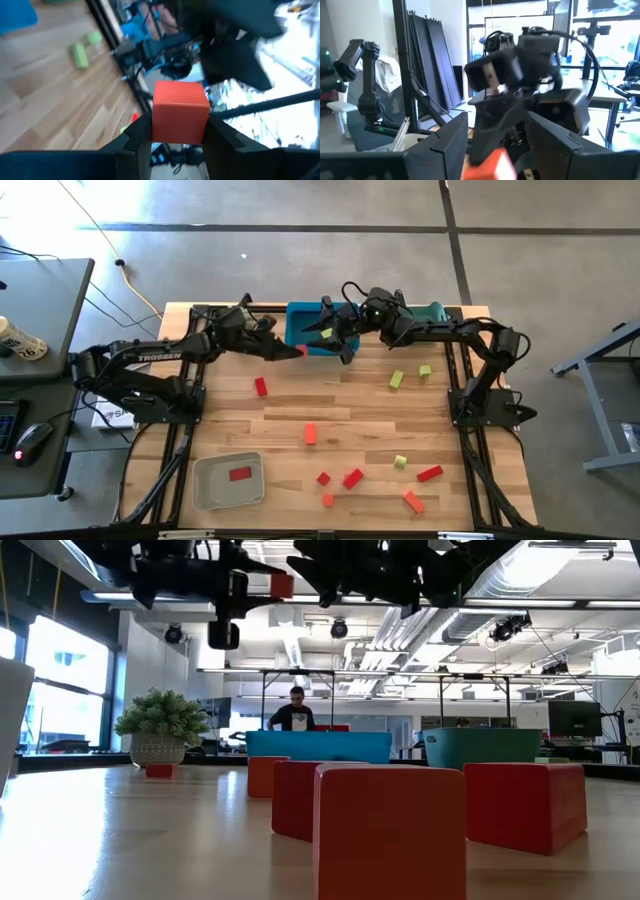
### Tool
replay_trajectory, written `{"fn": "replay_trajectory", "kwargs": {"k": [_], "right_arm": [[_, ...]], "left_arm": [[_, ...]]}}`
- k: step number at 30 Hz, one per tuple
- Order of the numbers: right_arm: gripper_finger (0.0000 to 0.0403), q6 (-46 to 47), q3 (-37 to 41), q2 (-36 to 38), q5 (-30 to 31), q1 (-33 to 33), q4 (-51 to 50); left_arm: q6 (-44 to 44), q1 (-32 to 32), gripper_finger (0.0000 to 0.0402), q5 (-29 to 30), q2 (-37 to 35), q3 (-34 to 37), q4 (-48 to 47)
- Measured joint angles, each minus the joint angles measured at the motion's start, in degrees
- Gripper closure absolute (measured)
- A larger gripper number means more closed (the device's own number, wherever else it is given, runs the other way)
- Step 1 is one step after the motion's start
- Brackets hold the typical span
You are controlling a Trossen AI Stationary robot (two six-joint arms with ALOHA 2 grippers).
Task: Sort & place blocks by color
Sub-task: Put the orange block into the green bin
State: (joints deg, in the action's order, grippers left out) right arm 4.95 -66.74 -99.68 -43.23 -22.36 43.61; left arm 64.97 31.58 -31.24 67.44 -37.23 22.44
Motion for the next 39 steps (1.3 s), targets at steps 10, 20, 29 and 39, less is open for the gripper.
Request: {"fn": "replay_trajectory", "kwargs": {"k": [10,20,29,39], "right_arm": [[0.0217,-4.77,0.0,0.0,1.29,-0.56,-5.75],[0.0217,-10.69,0.0,0.01,4.33,-0.55,-7.5],[0.0217,-12.92,0.0,0.02,6.47,-0.51,-7.93],[0.0217,-12.96,0.0,0.02,11.3,1.07,-7.87]], "left_arm": [[4.51,3.88,0.0289,0.01,0.04,0.0,5.35],[7.93,4.86,0.0289,0.02,0.04,0.0,7.17],[11.32,4.3,0.0289,2.85,0.04,0.0,8.0],[11.37,4.29,0.0289,3.47,0.28,-0.02,7.71]]}}
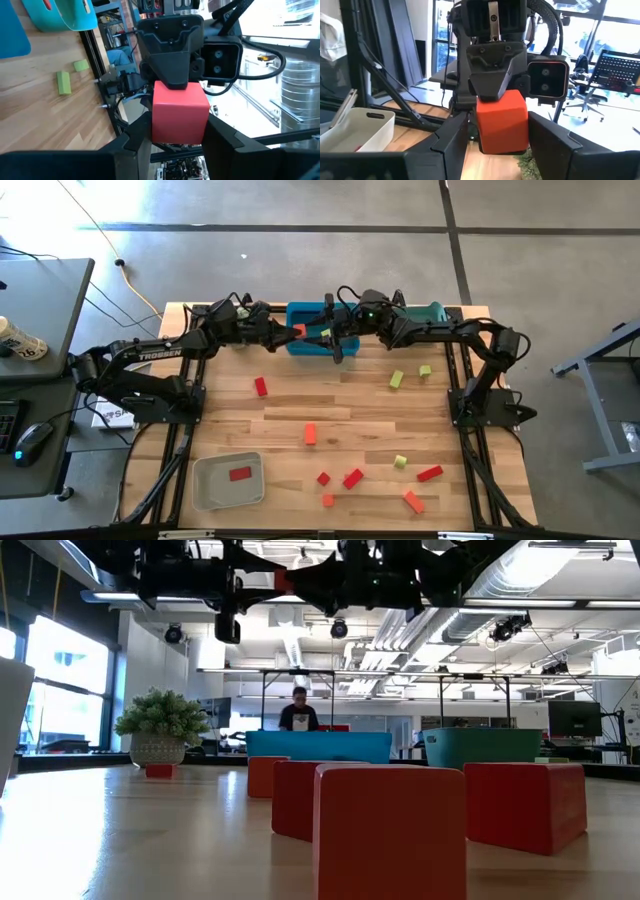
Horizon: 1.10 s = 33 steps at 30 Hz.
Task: Sort & place blocks by color
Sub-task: Put the orange block into the green bin
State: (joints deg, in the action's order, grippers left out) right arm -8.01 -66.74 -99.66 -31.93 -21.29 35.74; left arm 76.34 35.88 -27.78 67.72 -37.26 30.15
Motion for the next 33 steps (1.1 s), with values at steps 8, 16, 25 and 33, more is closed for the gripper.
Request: {"fn": "replay_trajectory", "kwargs": {"k": [8,16,25,33], "right_arm": [[0.0221,0.61,0.0,0.0,3.59,0.85,-0.51],[0.0294,2.02,0.0,0.02,4.88,0.97,-2.34],[0.0294,3.19,0.0,0.09,6.1,1.45,-3.37],[0.0295,3.63,0.02,-0.02,10.06,1.57,-7.22]], "left_arm": [[-0.46,0.0,0.0289,-0.01,0.35,-0.02,-0.17],[-0.05,0.02,0.0288,-0.03,0.37,-0.02,-0.78],[-2.24,0.02,0.0263,-0.13,0.37,0.0,-1.81],[-8.92,0.02,0.0237,0.19,0.36,-0.02,-5.41]]}}
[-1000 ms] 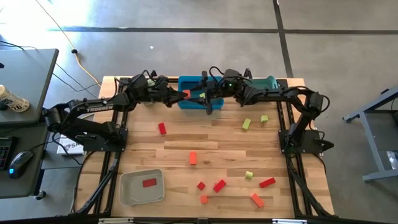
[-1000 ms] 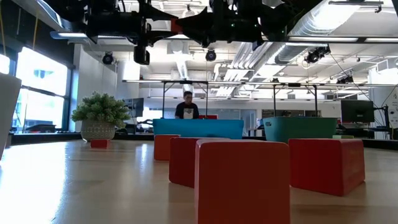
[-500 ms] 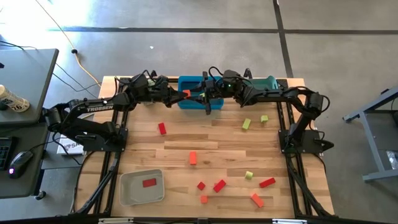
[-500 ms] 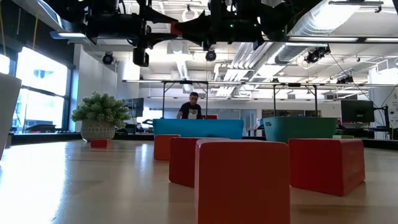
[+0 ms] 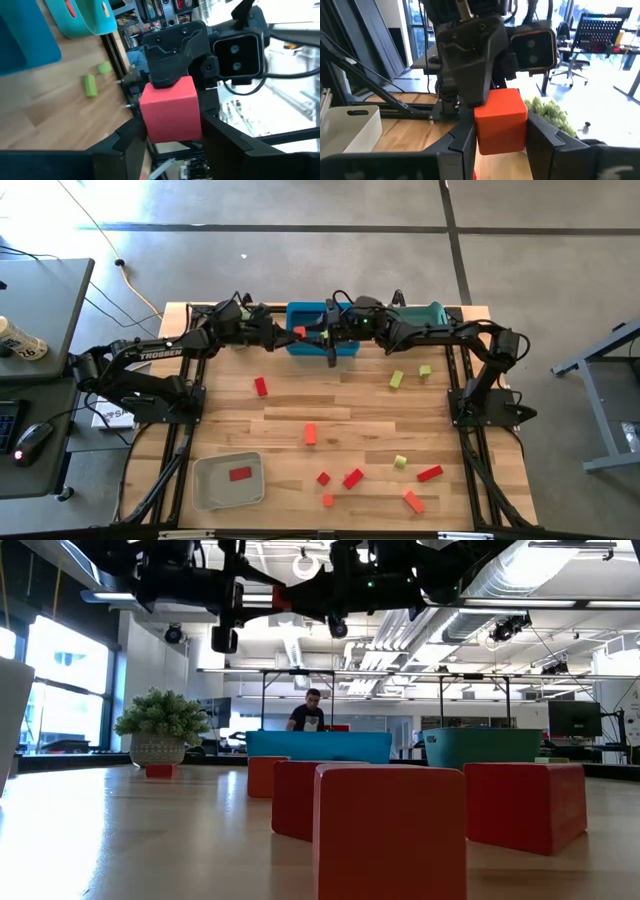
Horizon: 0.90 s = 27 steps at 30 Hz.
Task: Sort & place blocks by color
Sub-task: Put the orange block into the green bin
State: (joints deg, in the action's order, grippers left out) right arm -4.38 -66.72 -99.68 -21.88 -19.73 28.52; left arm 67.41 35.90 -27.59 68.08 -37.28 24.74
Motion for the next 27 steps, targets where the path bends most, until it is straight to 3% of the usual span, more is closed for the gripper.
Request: {"fn": "replay_trajectory", "kwargs": {"k": [17,20,27], "right_arm": [[0.0294,1.53,0.0,0.0,7.06,-0.17,-2.41],[0.0294,1.51,0.02,0.29,10.22,-0.22,-4.28],[0.0293,0.47,0.04,5.16,24.11,-1.55,-16.83]], "left_arm": [[-7.92,0.15,0.0181,-0.69,-0.03,0.0,-3.89],[-8.53,0.2,0.0179,-0.65,-0.03,0.0,-4.27],[-13.67,0.31,0.0179,-0.86,-0.03,0.0,-4.36]]}}
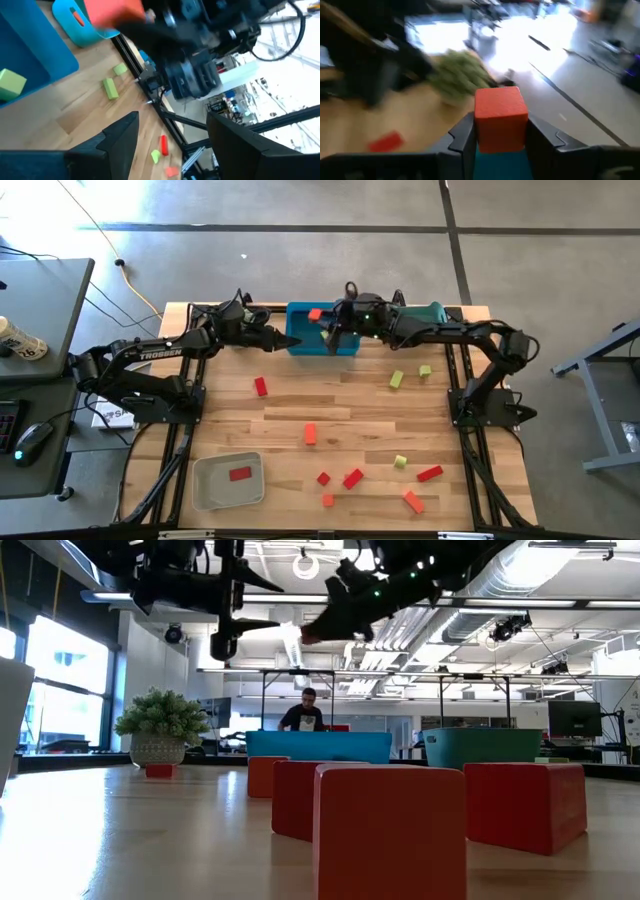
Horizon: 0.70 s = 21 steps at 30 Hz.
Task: Sort & place blocks by color
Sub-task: Put the orange block into the green bin
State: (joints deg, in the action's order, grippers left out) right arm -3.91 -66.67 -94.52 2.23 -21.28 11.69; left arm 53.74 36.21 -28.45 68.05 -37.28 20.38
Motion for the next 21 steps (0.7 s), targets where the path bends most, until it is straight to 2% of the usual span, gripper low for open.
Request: {"fn": "replay_trajectory", "kwargs": {"k": [4,13,21], "right_arm": [[0.0293,2.83,0.0,3.28,6.5,-1.96,-7.5],[0.0293,7.47,0.0,7.27,14.19,-7.46,-22.3],[0.0293,20.29,0.0,7.26,17.34,-12.8,-40.32]], "left_arm": [[-2.84,0.0,0.0179,0.0,0.0,0.0,-0.01],[-7.05,0.01,0.0179,0.04,0.0,0.0,-0.04],[-12.61,0.02,0.0179,0.13,0.0,0.0,-0.04]]}}
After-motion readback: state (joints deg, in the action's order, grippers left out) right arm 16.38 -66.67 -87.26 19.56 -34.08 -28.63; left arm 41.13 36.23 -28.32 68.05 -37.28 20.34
